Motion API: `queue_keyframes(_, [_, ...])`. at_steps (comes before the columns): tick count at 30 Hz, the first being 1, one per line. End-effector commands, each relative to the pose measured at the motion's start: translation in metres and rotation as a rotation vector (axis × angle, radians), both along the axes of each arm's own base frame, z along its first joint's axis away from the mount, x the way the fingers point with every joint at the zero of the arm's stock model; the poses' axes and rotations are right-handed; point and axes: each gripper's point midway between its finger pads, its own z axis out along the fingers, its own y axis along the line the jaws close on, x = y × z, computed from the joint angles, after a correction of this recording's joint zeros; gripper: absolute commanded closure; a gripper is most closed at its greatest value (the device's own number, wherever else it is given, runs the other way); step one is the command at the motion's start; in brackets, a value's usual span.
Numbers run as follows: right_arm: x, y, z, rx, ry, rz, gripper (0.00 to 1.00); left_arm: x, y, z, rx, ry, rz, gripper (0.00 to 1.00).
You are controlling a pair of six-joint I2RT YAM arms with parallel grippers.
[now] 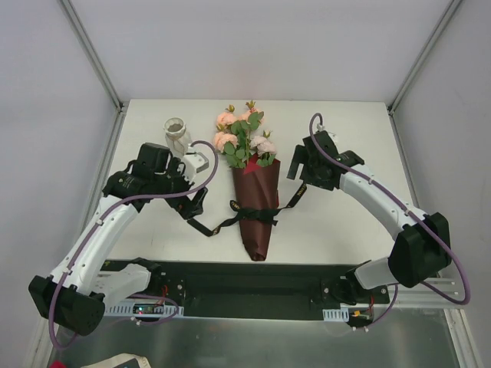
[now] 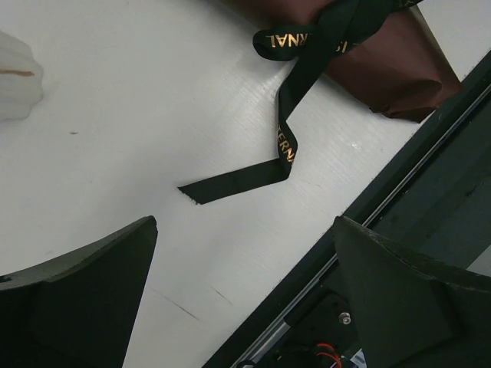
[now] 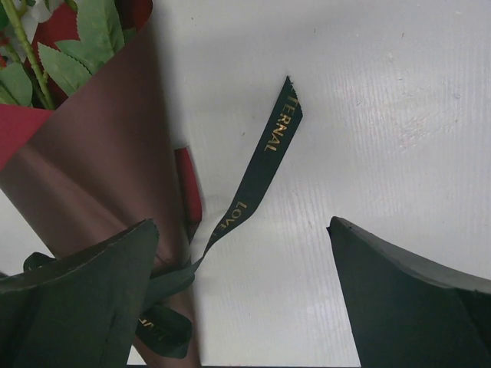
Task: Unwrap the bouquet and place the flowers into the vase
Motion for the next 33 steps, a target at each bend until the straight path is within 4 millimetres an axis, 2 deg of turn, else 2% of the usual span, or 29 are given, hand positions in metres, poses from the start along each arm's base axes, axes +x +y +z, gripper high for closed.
queue_keyframes(1, [0.007,0.007,0.009,0.051,-0.032,-0.05,0.03,-0.005,-0.014,-0.007,0.011,0.01,-0.09,0.01])
queue_keyframes(5, [0.002,0.009,-0.012,0.077,0.018,-0.12,0.03,-0.01,-0.027,-0.025,0.074,0.019,-0.17,0.01])
queue_keyframes(6, [-0.005,0.007,-0.026,0.086,0.043,-0.156,0.02,-0.01,-0.03,-0.027,0.075,0.018,-0.182,0.01])
queue_keyframes(8, [-0.004,0.01,-0.034,0.115,0.024,-0.185,0.01,-0.013,-0.038,-0.037,0.097,0.034,-0.221,0.01])
queue_keyframes(9, [-0.011,0.009,-0.046,0.114,0.04,-0.199,0.01,-0.014,-0.04,-0.041,0.113,0.035,-0.24,0.01])
queue_keyframes(13, [-0.015,0.016,-0.062,0.146,0.033,-0.27,0.05,-0.015,-0.048,-0.067,0.173,0.066,-0.302,0.01])
queue_keyframes(21, [-0.01,0.03,-0.067,0.133,0.013,-0.31,0.07,-0.009,-0.074,-0.104,0.219,0.09,-0.378,0.01])
queue_keyframes(28, [-0.007,0.041,-0.087,0.188,0.034,-0.362,0.09,-0.001,-0.083,-0.134,0.272,0.109,-0.406,0.01])
queue_keyframes(31, [-0.005,0.048,-0.096,0.21,0.06,-0.377,0.12,0.001,-0.081,-0.147,0.306,0.113,-0.416,0.01])
queue_keyframes(33, [-0.007,0.053,-0.099,0.219,0.076,-0.381,0.14,0.003,-0.083,-0.153,0.317,0.108,-0.427,0.04])
